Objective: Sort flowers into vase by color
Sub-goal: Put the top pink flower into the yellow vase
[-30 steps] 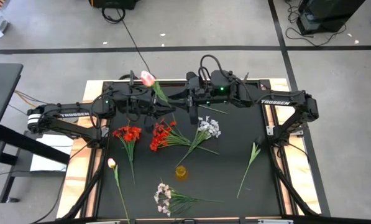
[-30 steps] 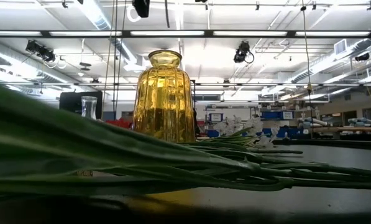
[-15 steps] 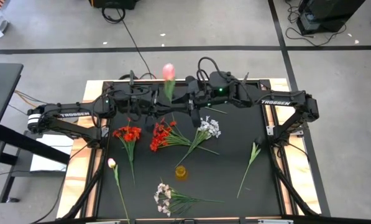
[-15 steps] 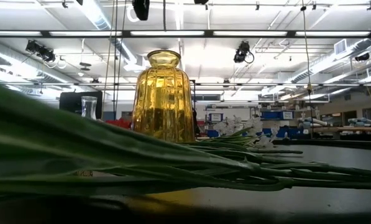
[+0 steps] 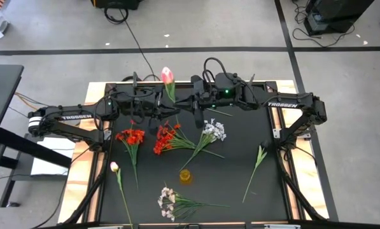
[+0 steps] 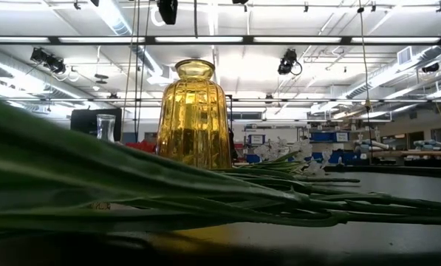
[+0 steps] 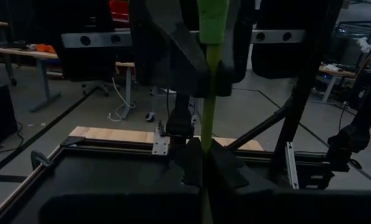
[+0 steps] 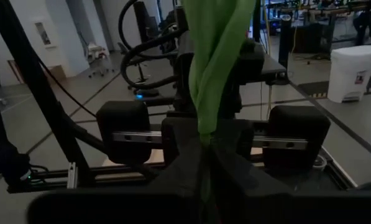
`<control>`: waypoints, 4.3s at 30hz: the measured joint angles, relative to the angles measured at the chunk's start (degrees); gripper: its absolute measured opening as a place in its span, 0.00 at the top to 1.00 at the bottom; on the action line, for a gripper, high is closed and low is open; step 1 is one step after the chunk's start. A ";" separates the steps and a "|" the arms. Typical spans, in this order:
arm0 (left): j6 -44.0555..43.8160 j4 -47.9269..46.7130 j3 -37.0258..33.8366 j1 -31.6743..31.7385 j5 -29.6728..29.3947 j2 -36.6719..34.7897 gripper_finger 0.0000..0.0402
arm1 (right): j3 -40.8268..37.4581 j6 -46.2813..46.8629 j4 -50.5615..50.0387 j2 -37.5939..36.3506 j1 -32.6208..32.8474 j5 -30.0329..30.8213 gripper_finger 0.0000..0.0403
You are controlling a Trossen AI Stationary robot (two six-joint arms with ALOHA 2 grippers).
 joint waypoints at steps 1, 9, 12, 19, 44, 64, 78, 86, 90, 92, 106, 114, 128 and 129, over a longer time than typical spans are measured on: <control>0.00 -0.01 0.00 0.00 -0.02 0.00 0.98 | 0.00 0.00 0.00 0.00 -0.04 -0.03 0.96; 0.36 -0.64 -0.10 -0.02 -0.05 -0.80 0.92 | 0.00 0.24 -0.42 -0.21 -0.06 -0.02 0.99; 2.18 -0.89 -0.11 -0.02 -0.05 -3.28 0.83 | 0.00 0.22 -0.84 -1.18 0.16 -0.20 0.99; 3.05 -14.37 -0.02 0.72 -0.35 -11.57 0.58 | 0.00 -0.64 -5.83 -2.80 0.85 0.29 1.00; 3.28 -21.99 -0.04 0.68 -4.95 -23.38 0.51 | -11.42 -1.21 5.67 -3.82 13.32 -0.96 1.00; 2.99 -21.87 -0.04 0.66 -4.97 -22.31 0.51 | -33.49 -2.86 35.35 -3.82 17.51 -3.48 1.00; 2.96 -21.94 -0.04 0.63 -4.97 -22.03 0.51 | -33.81 -3.57 44.29 2.89 19.57 -1.19 1.00; 2.95 -21.91 -0.04 0.63 -4.97 -22.08 0.51 | -33.75 -2.78 41.64 2.67 19.82 0.26 1.00; 2.95 -21.91 -0.04 0.63 -4.97 -22.08 0.51 | -33.77 -3.57 36.89 2.82 19.72 1.90 1.00; 2.95 -21.91 -0.04 0.63 -4.97 -22.08 0.51 | -33.75 -4.07 36.07 2.80 19.76 1.75 1.00; 2.95 -21.91 -0.04 0.63 -4.97 -22.08 0.51 | -33.77 -2.09 32.89 2.80 19.68 4.63 0.82; 2.95 -21.91 -0.04 0.63 -4.97 -22.08 0.51 | -33.77 -1.27 32.94 2.80 19.84 4.21 0.60; 2.95 -21.92 -0.04 0.63 -4.97 -22.08 0.51 | -26.35 4.75 12.38 2.69 21.60 3.29 0.47; 2.95 -21.91 -0.04 0.63 -4.97 -22.08 0.51 | -25.02 5.44 9.93 2.69 21.59 3.81 0.46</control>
